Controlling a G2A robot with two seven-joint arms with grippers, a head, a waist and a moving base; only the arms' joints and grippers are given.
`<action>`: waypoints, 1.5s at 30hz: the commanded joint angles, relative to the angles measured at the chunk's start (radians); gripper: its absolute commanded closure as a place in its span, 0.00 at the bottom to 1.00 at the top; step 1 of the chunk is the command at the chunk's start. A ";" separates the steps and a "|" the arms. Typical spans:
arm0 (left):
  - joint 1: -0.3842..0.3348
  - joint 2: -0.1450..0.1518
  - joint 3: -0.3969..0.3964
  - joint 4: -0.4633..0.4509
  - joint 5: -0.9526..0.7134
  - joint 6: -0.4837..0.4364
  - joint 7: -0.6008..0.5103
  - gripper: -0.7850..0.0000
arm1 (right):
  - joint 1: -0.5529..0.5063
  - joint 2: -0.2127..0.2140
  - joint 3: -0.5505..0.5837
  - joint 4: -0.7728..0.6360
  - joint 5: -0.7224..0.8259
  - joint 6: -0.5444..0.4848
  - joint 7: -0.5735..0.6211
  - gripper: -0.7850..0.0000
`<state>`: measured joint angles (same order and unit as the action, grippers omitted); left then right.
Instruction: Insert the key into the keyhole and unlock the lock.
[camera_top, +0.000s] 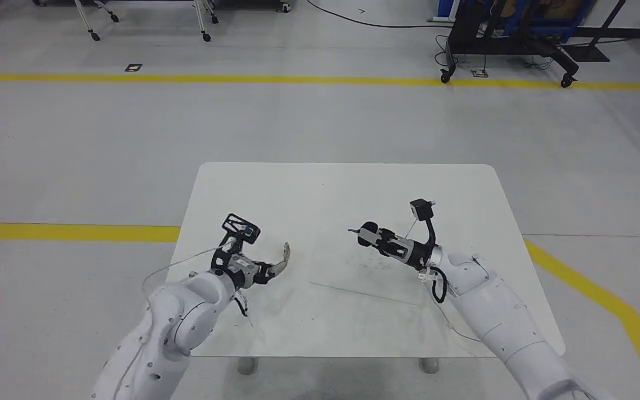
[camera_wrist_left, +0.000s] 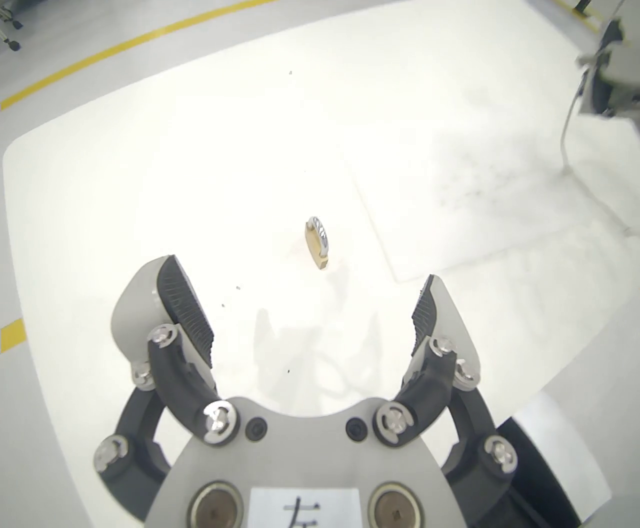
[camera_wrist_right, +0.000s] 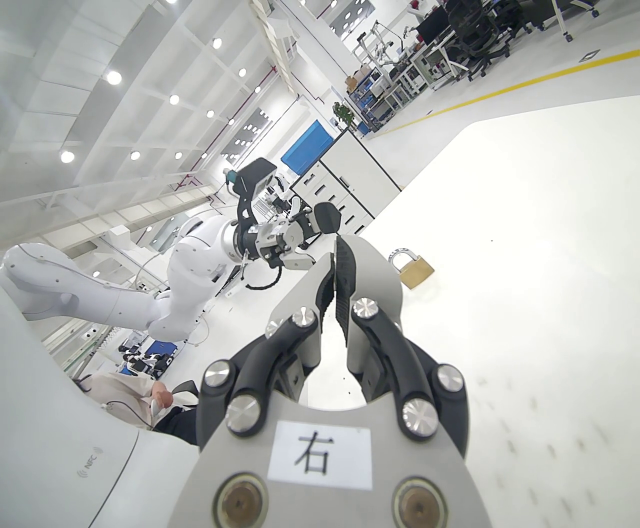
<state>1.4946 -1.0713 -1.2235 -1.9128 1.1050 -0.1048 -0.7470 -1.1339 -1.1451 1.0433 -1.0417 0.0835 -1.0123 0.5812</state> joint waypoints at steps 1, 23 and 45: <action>-0.037 -0.008 0.046 0.037 0.004 0.001 -0.010 0.00 | 0.000 0.000 0.000 0.000 0.000 0.000 0.000 1.00; -0.284 -0.076 0.239 0.339 -0.026 0.066 -0.012 0.54 | 0.000 0.000 0.000 0.000 0.000 0.000 0.000 1.00; -0.330 -0.098 0.269 0.401 0.046 0.082 -0.030 1.00 | 0.000 0.000 0.000 0.000 0.000 0.000 0.000 1.00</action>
<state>1.1682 -1.1678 -0.9565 -1.5172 1.1464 -0.0269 -0.7789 -1.1339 -1.1451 1.0433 -1.0417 0.0835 -1.0123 0.5812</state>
